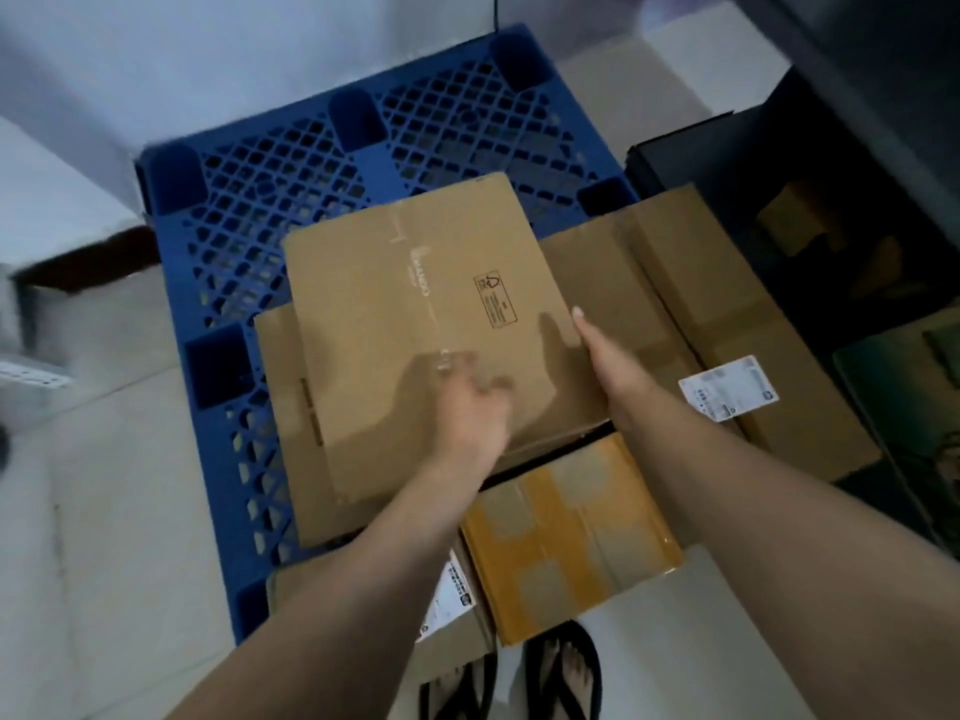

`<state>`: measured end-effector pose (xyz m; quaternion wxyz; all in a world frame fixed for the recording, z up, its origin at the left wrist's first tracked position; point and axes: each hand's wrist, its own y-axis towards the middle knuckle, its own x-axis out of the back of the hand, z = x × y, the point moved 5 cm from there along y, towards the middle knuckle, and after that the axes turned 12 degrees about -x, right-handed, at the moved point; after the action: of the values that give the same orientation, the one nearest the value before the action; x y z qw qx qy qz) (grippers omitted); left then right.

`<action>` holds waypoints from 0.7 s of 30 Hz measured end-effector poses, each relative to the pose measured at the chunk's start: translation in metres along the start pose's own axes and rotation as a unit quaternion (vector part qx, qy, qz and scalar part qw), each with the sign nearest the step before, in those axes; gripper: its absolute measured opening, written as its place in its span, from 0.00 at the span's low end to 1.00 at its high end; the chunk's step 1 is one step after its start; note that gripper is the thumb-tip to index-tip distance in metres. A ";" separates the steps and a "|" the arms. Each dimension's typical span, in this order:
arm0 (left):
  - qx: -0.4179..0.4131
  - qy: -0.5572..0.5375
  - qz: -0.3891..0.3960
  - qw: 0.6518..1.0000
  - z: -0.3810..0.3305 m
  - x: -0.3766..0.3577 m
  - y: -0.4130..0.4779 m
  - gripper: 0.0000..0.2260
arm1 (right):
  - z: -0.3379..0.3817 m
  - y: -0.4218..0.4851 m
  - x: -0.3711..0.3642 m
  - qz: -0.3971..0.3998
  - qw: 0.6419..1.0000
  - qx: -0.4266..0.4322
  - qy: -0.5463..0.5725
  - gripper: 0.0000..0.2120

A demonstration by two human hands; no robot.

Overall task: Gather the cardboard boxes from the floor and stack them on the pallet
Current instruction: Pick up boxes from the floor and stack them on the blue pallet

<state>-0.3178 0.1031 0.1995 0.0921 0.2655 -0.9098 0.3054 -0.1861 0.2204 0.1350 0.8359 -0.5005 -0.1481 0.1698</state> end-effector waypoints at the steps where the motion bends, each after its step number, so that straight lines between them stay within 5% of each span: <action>1: 0.005 0.076 -0.072 0.995 0.013 0.025 0.001 0.22 | 0.000 -0.001 0.002 -0.014 1.000 0.004 -0.010 0.32; 3: 0.039 0.191 -0.141 0.970 0.040 0.073 0.005 0.31 | -0.002 0.000 0.004 -0.032 0.998 0.017 -0.051 0.31; 6: 0.123 0.087 -0.156 0.976 0.074 0.102 0.016 0.43 | -0.006 0.000 0.000 -0.053 0.993 0.025 -0.102 0.28; 9: 0.091 -0.004 -0.157 0.983 0.080 0.102 0.017 0.39 | -0.009 -0.001 -0.001 -0.073 0.992 0.022 -0.097 0.27; 21: 0.054 -0.016 -0.176 0.983 0.093 0.087 0.001 0.35 | -0.028 -0.001 0.018 -0.159 0.978 0.042 -0.128 0.29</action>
<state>-0.3918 0.0105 0.1531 0.1154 0.4309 -0.8325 0.3287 -0.1583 0.2059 0.1249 0.8466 -0.4092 -0.3242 0.1030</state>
